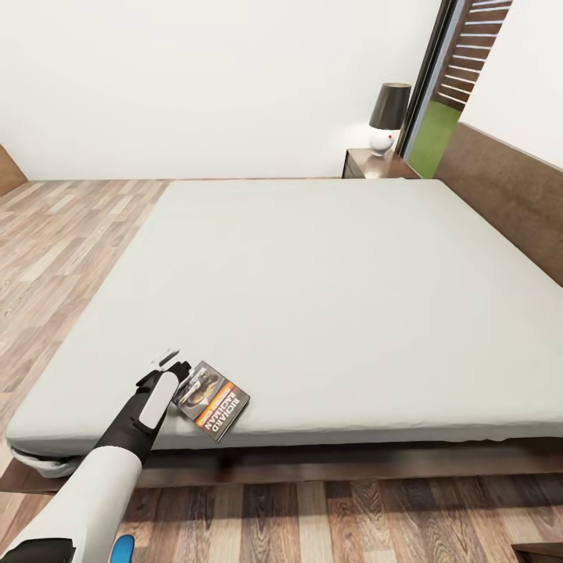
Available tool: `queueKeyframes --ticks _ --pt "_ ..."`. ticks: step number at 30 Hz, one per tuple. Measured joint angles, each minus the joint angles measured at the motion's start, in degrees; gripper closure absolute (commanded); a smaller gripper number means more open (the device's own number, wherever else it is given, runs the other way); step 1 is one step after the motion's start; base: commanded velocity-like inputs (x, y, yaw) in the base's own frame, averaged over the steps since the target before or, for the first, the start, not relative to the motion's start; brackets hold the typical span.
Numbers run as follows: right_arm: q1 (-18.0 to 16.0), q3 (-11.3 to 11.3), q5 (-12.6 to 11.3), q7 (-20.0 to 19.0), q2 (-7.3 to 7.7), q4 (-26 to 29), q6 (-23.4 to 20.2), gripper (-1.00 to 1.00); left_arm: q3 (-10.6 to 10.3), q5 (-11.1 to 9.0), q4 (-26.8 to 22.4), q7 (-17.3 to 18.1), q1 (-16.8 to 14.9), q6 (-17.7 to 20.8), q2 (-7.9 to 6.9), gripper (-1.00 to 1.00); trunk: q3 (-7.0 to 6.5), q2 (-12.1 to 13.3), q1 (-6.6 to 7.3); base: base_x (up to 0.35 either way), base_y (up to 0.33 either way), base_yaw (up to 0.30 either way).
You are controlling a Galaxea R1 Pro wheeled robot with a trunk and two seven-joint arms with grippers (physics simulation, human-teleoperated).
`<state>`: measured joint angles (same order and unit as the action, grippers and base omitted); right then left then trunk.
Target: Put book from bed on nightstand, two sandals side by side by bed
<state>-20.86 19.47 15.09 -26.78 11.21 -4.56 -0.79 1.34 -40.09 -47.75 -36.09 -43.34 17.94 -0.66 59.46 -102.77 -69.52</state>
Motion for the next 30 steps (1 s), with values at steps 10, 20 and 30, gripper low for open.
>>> queueKeyframes --ticks 10,20,30 --pt "0.0 0.0 0.0 0.0 0.0 -0.02 0.0 -1.0 0.0 0.88 0.13 -0.08 -0.01 0.32 0.03 -1.0 0.0 0.0 0.0 -0.007 -0.1 0.0" --pt "0.0 0.0 0.0 -0.03 0.0 0.0 0.0 -1.0 0.0 0.67 0.06 -0.09 -0.01 0.28 0.04 -1.0 0.0 0.0 0.0 -0.003 -0.005 0.0" --pt "0.0 0.0 0.0 0.0 0.0 -0.02 0.0 -1.0 -0.02 0.13 -0.01 0.0 0.0 0.1 0.05 -1.0 0.0 0.0 -0.01 -0.11 0.0 0.0"
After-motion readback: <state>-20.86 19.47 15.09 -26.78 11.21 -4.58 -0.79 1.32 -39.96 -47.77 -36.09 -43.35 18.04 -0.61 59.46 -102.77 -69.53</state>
